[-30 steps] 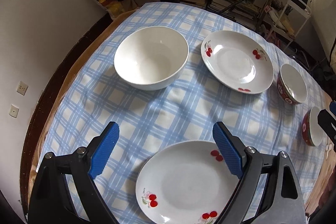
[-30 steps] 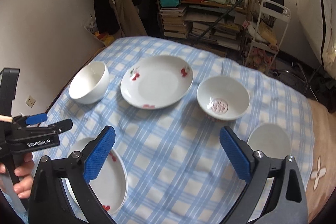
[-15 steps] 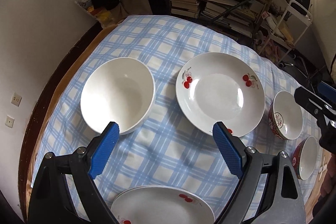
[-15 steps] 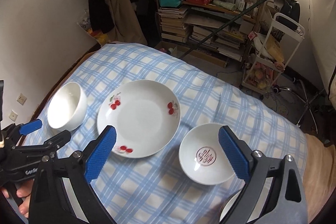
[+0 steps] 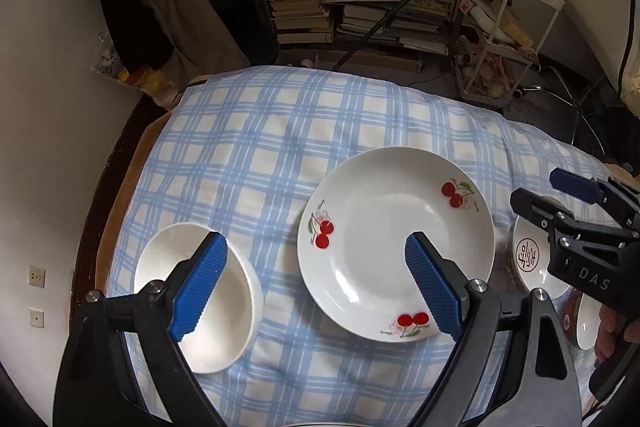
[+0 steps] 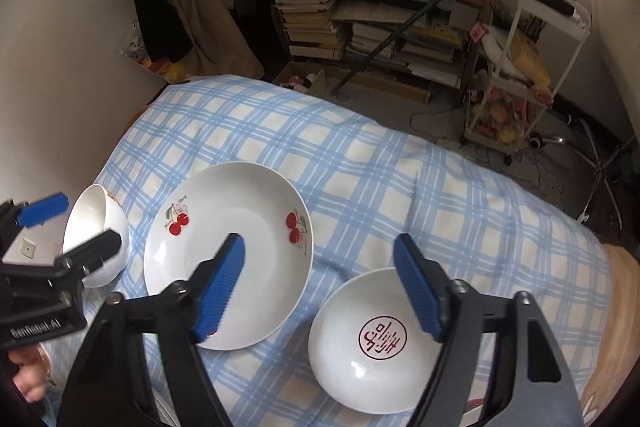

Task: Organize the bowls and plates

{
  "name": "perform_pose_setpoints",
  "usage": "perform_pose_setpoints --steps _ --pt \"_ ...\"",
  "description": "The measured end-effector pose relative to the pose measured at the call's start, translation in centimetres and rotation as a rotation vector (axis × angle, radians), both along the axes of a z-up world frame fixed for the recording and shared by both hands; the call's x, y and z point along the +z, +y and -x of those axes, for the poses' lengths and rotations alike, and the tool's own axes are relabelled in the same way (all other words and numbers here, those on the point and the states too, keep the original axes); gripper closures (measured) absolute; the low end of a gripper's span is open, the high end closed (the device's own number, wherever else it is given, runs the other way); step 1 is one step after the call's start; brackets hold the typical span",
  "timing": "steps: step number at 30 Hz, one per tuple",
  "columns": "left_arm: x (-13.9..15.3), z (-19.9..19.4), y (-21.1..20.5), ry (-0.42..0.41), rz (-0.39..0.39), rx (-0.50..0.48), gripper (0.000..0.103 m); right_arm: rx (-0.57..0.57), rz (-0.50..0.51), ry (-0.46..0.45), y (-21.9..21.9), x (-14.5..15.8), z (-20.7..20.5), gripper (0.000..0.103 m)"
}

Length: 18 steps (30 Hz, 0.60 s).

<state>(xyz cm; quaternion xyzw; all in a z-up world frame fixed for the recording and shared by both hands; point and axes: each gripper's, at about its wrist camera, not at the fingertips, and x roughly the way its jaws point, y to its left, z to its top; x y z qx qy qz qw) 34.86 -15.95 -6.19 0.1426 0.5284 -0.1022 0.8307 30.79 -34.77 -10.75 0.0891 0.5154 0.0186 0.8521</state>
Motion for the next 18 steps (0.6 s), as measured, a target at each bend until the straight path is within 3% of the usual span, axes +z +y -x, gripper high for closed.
perform_pose_setpoints --steps 4,7,10,12,18 --pt "-0.6 -2.5 -0.5 0.036 0.021 -0.038 0.014 -0.017 -0.025 0.023 -0.6 -1.4 -0.6 0.035" --pt "-2.0 -4.1 -0.2 0.084 0.039 -0.05 0.014 -0.026 -0.053 0.039 -0.9 -2.2 -0.8 0.041" --pt "-3.6 -5.1 0.3 0.116 0.013 -0.026 0.014 -0.03 -0.076 0.055 -1.0 -3.0 -1.0 0.05" --pt "-5.0 -5.8 0.6 0.163 -0.034 0.003 0.014 -0.029 -0.098 0.068 -1.1 -3.5 -1.2 0.067" --pt "-7.4 -6.9 1.6 0.242 0.016 0.02 0.02 -0.022 -0.103 0.094 -0.7 -4.4 -1.7 0.069"
